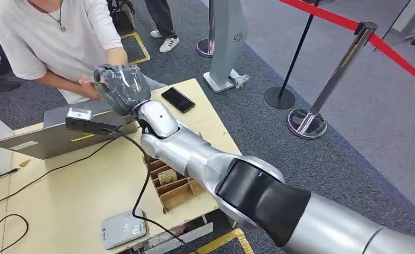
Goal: Pass the card to the sensor for recognition and then transmit it.
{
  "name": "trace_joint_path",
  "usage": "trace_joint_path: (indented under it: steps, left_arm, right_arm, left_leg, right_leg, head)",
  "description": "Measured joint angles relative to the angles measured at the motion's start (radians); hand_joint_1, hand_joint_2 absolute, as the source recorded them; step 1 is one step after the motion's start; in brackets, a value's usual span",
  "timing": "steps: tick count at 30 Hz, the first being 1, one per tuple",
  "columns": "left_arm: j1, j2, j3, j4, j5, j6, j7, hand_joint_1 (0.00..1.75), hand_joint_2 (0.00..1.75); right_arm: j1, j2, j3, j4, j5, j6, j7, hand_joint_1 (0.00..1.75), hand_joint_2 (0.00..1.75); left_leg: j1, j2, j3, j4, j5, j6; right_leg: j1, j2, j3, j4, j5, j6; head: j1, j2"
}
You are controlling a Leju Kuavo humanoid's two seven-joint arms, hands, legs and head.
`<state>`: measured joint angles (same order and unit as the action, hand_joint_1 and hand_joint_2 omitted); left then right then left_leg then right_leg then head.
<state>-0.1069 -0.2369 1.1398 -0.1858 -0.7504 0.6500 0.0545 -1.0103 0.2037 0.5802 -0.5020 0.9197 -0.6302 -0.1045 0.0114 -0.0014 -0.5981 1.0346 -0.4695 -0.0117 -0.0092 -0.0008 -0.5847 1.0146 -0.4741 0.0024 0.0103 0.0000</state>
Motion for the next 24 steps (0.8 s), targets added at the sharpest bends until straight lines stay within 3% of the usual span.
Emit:
trace_joint_path:
  steps: [1, 6, 7, 12, 16, 24]
  left_arm:
    - [0.0, 0.0, 0.0, 0.0, 0.0, 0.0, -0.002, 0.0, 0.0]
    - [0.0, 0.0, 0.0, 0.0, 0.0, 0.0, -0.005, 0.0, 0.0]
    - [0.0, 0.0, 0.0, 0.0, 0.0, 0.0, -0.005, 0.0, 0.0]
    - [0.0, 0.0, 0.0, 0.0, 0.002, 0.0, -0.005, 0.0, 0.0]
    - [0.0, 0.0, 0.0, 0.0, 0.003, -0.001, -0.002, 0.0, 0.0]
    - [0.0, 0.0, 0.0, 0.0, 0.002, -0.001, 0.006, 0.0, 0.0]
  right_arm:
    - [0.0, 0.0, 0.0, 0.002, 0.005, 0.0, 0.004, 0.0, 1.75]
    - [0.0, 0.0, 0.0, 0.011, 0.031, 0.0, 0.018, 0.0, 1.75]
    - [0.0, 0.0, 0.0, 0.011, 0.032, 0.001, 0.018, 0.0, 0.0]
    - [0.003, 0.0, -0.009, 0.007, 0.026, 0.002, -0.011, 0.0, 0.0]
    - [0.032, 0.0, -0.021, -0.032, -0.031, 0.011, -0.077, 0.0, 0.0]
    - [0.146, 0.002, -0.056, -0.219, -0.224, 0.134, -0.217, 0.0, 0.0]
  left_leg:
    - [0.0, 0.0, 0.0, 0.0, 0.0, 0.0]
    - [0.0, 0.0, 0.0, 0.0, 0.0, 0.0]
    - [0.0, 0.0, 0.0, 0.0, 0.0, 0.0]
    - [0.0, 0.0, 0.0, 0.0, 0.0, 0.0]
    - [0.0, 0.0, 0.0, 0.0, 0.0, 0.0]
    - [0.0, 0.0, 0.0, 0.0, 0.0, 0.0]
  right_leg:
    - [0.0, 0.0, 0.0, 0.0, 0.0, 0.0]
    - [0.0, 0.0, 0.0, 0.0, 0.0, 0.0]
    - [0.0, 0.0, 0.0, 0.0, 0.0, 0.0]
    - [0.0, 0.0, 0.0, 0.0, 0.0, 0.0]
    - [0.0, 0.0, 0.0, 0.0, 0.0, 0.0]
    - [0.0, 0.0, 0.0, 0.0, 0.0, 0.0]
  head:
    - [0.0, 0.0]
    - [0.0, 0.0]
    - [0.0, 0.0]
    - [0.0, 0.0]
    - [0.0, 0.0]
    - [0.0, 0.0]
